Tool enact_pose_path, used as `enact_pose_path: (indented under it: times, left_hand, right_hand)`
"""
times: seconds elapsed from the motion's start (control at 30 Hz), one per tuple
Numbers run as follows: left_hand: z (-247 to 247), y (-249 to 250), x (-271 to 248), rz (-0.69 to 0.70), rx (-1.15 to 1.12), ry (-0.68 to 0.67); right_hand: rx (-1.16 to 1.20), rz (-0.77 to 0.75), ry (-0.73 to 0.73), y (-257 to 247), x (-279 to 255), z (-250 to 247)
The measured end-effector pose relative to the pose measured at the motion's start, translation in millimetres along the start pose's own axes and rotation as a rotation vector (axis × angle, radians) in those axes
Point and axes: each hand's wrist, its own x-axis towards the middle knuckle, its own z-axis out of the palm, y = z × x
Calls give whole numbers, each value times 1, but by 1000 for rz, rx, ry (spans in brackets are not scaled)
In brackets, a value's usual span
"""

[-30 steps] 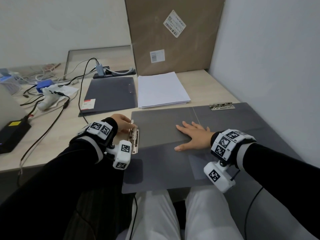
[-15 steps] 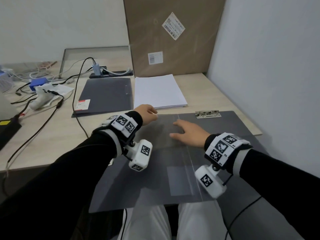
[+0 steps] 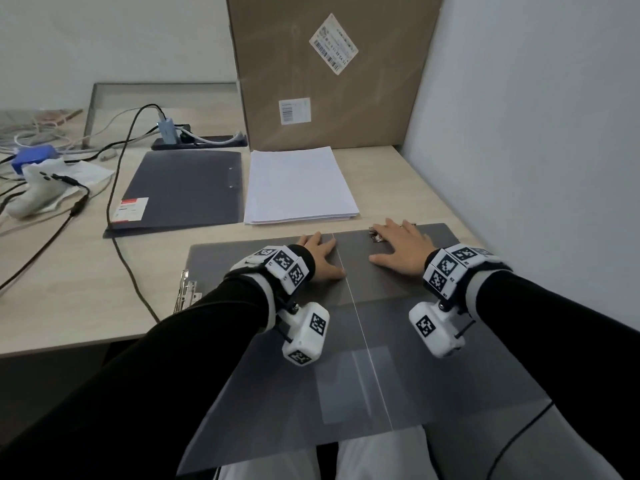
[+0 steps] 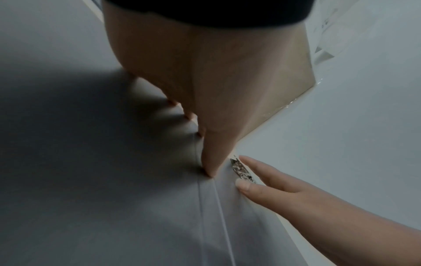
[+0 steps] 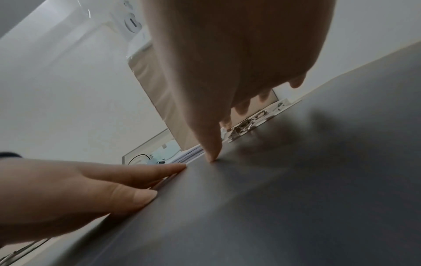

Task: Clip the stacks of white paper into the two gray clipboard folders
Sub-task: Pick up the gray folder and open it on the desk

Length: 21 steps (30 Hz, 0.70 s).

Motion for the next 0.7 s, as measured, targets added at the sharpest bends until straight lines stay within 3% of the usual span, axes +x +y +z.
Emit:
enact_pose_path:
  times: [0.27, 0.7]
  left_hand:
    - [4, -13, 2, 33, 46, -4]
    - [5, -13, 4, 31, 46, 1]
  right_hand:
    - [5, -39, -49, 3, 17, 6]
    - [145, -71, 64, 8, 33, 10]
